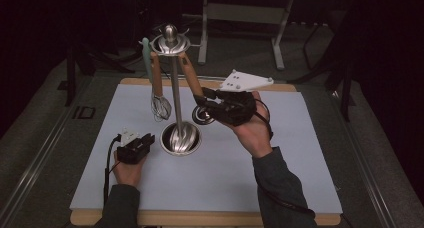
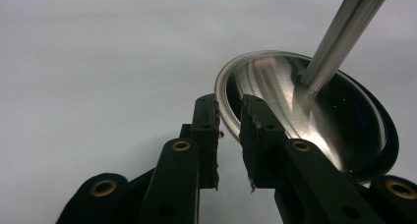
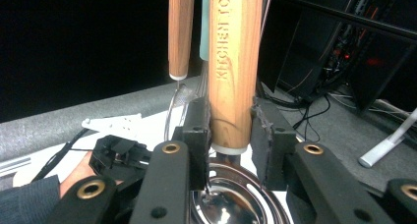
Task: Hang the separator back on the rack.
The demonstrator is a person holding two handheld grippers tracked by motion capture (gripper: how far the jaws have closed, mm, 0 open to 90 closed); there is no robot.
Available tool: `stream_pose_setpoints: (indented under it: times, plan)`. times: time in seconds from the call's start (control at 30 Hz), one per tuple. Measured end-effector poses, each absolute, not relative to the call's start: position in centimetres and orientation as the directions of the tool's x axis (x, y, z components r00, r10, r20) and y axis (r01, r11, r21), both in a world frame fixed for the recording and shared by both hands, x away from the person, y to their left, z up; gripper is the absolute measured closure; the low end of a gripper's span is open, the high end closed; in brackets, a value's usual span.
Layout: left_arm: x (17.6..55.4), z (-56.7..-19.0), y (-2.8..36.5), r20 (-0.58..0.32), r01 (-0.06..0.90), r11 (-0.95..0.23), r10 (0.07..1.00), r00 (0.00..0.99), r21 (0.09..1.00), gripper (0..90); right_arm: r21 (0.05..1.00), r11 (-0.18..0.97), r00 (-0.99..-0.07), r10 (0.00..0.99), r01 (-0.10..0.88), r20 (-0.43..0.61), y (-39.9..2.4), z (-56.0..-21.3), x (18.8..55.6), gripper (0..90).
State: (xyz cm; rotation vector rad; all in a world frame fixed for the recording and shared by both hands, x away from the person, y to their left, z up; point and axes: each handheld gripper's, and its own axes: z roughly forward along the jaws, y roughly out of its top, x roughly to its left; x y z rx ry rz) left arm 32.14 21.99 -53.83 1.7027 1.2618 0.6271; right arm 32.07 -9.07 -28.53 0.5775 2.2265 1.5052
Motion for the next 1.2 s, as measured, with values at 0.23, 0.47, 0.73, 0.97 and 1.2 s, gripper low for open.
stream_pose_setpoints:
  times: [0.23, 0.47, 0.73, 0.97, 1.2]
  plan:
    - [32.1, -53.8, 22.0, -0.116, 0.475, -0.069, 0.930, 0.349, 0.877, 77.1, 0.929, 0.344, -0.838, 0.540, 0.134, -0.079, -8.6, -28.9, 32.6, 70.7]
    - [32.1, -53.8, 22.0, -0.112, 0.475, -0.074, 0.929, 0.352, 0.877, 77.1, 0.924, 0.350, -0.847, 0.529, 0.156, -0.057, -8.3, -29.4, 33.3, 70.5]
    - [32.2, -53.8, 22.0, -0.112, 0.474, -0.073, 0.930, 0.351, 0.877, 77.0, 0.918, 0.363, -0.852, 0.521, 0.159, -0.058, -7.7, -29.8, 33.7, 70.1]
    - [32.1, -53.8, 22.0, -0.114, 0.475, -0.072, 0.929, 0.352, 0.877, 76.6, 0.916, 0.355, -0.845, 0.533, 0.186, -0.036, -7.5, -30.0, 34.0, 64.8]
    - [32.1, -53.8, 22.0, -0.112, 0.474, -0.074, 0.929, 0.352, 0.877, 76.6, 0.913, 0.361, -0.850, 0.526, 0.193, -0.028, -7.8, -30.3, 34.0, 62.1]
